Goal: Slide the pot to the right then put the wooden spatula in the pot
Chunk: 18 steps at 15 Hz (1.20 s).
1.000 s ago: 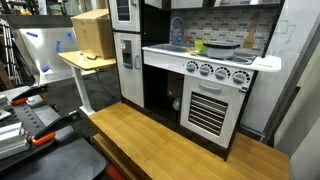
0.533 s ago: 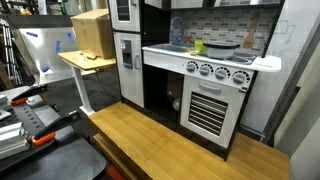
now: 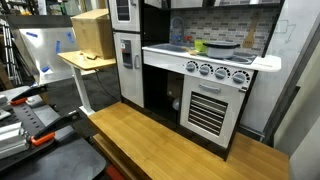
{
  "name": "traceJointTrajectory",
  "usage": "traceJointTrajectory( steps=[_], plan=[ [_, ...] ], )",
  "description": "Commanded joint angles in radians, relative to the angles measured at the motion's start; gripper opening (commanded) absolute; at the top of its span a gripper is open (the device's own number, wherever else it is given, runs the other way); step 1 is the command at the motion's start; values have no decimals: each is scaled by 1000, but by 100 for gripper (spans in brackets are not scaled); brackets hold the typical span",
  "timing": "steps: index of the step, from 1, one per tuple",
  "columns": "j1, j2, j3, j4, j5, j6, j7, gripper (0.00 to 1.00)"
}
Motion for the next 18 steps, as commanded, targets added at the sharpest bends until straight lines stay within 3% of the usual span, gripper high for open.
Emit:
traceJointTrajectory(
  steps=[1,2,3,10,12,13,18],
  plan=[
    [-4,155,9,186,213,-109,-204,100],
    [10,82,5,93,132,-42,-119,100],
    [-118,111,136,132,135,-58,-126,100],
    [-125,145,140,169,142,-73,-131,100],
    [-176,182,201,195,201,-26,-139,100],
    [-117,212,140,215,265,-11,-192,100],
    [-151,344,164,318,350,50,-247,100]
  ],
)
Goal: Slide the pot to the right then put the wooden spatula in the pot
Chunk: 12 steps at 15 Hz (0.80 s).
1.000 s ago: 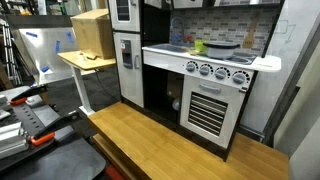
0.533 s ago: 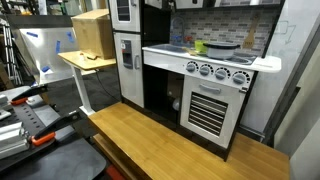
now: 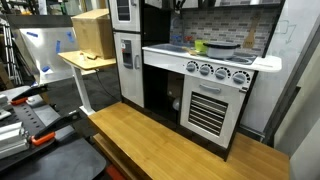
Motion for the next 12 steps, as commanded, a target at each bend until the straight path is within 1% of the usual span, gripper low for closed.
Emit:
traceJointTrajectory(
  steps=[1,2,4,7,8,9,11,12],
  plan=[
    [-30,119,19,105,59,79,-54,100],
    [-33,159,14,136,48,99,-46,100],
    [-48,230,9,202,30,79,-30,100],
    [-95,293,40,282,37,-40,-62,100],
    [-210,287,165,294,-65,-54,-7,100],
    [-231,300,190,315,-82,-78,-10,100],
    [-298,312,266,351,-115,-123,-16,100],
    [-324,317,292,367,-125,-150,-22,100]
  ],
)
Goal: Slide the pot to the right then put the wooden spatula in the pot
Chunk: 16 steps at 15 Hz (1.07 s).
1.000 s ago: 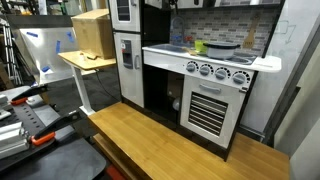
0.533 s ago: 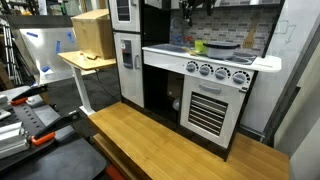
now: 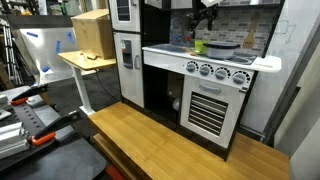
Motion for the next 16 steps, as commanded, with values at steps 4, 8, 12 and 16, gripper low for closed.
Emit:
traceJointTrajectory(
  steps=[4,8,12,16],
  plan=[
    [-150,39,145,118,-55,-220,-23,100],
    [-145,74,146,168,-72,-311,-4,100],
    [-135,116,142,213,-78,-298,25,66],
    [-133,164,139,269,-105,-282,67,37]
  ],
)
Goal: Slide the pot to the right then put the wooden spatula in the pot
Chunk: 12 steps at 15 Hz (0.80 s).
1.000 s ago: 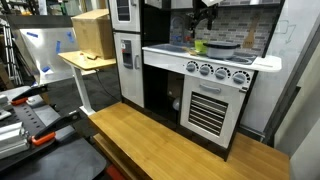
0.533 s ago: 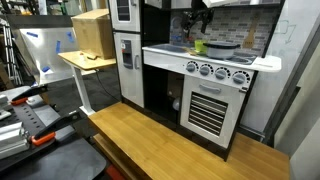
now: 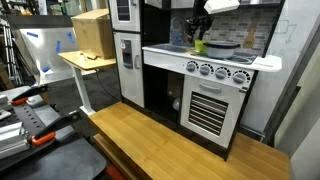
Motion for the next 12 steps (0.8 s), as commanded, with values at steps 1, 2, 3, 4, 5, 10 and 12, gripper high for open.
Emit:
traceJointTrajectory(
  steps=[1,2,3,4,5,10,12],
  plan=[
    [-6,51,5,76,-41,-3,44,31],
    [-7,62,5,89,-49,-3,54,24],
    [-5,74,4,104,-59,3,66,18],
    [-4,87,2,117,-70,10,79,9],
    [0,98,-3,128,-83,28,93,3],
    [10,158,-28,190,-185,111,179,0],
    [11,172,-42,207,-235,149,215,0]
  ],
)
